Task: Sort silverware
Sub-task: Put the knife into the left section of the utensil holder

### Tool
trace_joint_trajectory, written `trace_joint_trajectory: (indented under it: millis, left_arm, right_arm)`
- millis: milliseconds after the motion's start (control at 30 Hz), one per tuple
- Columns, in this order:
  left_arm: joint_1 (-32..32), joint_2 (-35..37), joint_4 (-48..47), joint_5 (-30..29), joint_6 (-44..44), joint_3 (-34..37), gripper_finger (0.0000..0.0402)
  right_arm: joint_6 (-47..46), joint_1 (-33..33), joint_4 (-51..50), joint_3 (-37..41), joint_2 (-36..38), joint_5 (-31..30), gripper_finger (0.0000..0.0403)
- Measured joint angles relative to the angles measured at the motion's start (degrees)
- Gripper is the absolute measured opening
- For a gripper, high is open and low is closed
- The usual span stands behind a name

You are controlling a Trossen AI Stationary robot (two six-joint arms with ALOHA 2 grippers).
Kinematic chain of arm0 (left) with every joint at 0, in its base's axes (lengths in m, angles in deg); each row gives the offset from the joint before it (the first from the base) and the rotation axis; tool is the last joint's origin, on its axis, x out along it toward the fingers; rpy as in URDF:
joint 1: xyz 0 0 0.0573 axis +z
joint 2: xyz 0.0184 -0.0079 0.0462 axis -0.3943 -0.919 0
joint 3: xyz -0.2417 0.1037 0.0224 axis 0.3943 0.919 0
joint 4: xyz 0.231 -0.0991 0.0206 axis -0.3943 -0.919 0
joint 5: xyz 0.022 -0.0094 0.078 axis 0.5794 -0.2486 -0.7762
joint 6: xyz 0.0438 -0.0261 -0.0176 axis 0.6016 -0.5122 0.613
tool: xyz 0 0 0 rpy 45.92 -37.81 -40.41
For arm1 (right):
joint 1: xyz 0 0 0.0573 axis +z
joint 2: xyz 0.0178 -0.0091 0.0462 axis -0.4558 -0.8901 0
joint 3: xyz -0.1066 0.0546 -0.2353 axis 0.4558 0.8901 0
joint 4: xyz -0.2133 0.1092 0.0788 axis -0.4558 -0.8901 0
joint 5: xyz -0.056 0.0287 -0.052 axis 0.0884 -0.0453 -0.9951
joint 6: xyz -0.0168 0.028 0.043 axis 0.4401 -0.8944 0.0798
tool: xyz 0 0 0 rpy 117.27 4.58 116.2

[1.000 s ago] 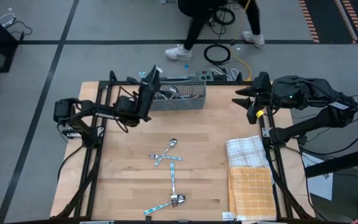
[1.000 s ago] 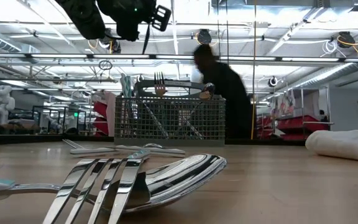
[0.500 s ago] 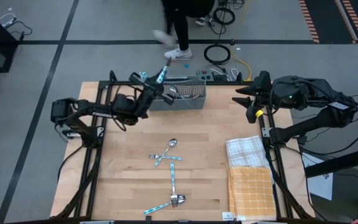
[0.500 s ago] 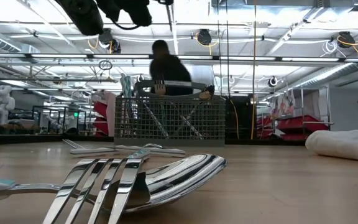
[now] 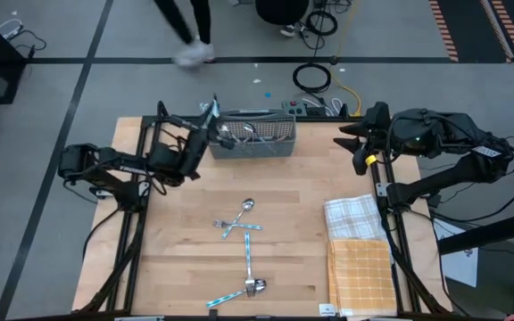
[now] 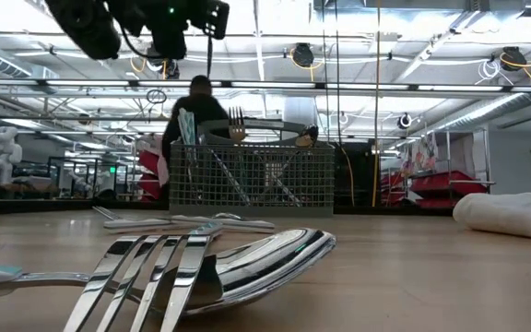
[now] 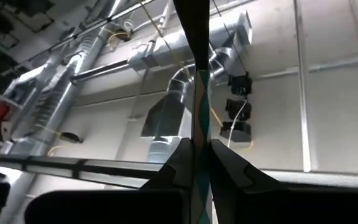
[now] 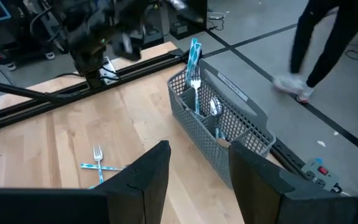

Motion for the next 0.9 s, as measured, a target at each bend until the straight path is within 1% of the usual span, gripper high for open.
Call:
trace_joint_trajectory:
  millis: [100,133,300,400,700,800,900]
  left_arm:
    - [-1.51,-0.31,0.09,-0.55,-6.17,2.74,0.0030]
    - [-2.45,-0.42,-0.25,-1.41,-6.79,3.41,0.0031]
    - [-6.15,-0.29,0.52,-10.24,-7.17,7.41,0.0031]
    - [-7.74,-0.37,0.29,-12.11,-9.46,9.60,0.0031]
    - [-7.63,-0.35,-2.73,-13.61,-16.29,12.76,0.0031]
    - [-5.92,-0.35,-4.81,-11.58,-18.69,13.96,0.0031]
    - [-4.45,-0.35,-6.35,-11.38,-20.64,14.79,0.0031]
  right_arm:
    - [-0.23,0.00,0.02,0.00,0.00,-1.56,0.0155]
    - [-0.50,0.01,0.02,0.00,0.00,-1.62,0.0155]
    - [-1.09,0.01,-0.01,0.00,-0.01,-1.76,0.0155]
    - [-1.09,0.00,-0.01,0.00,-0.13,-1.76,0.0155]
    - [-2.16,-0.01,-0.01,0.00,-0.17,-2.92,0.0155]
    - [-2.63,-0.01,-0.03,0.00,-0.17,-2.92,0.0155]
    - [-3.43,-0.01,-0.02,0.00,-0.17,-2.94,0.0155]
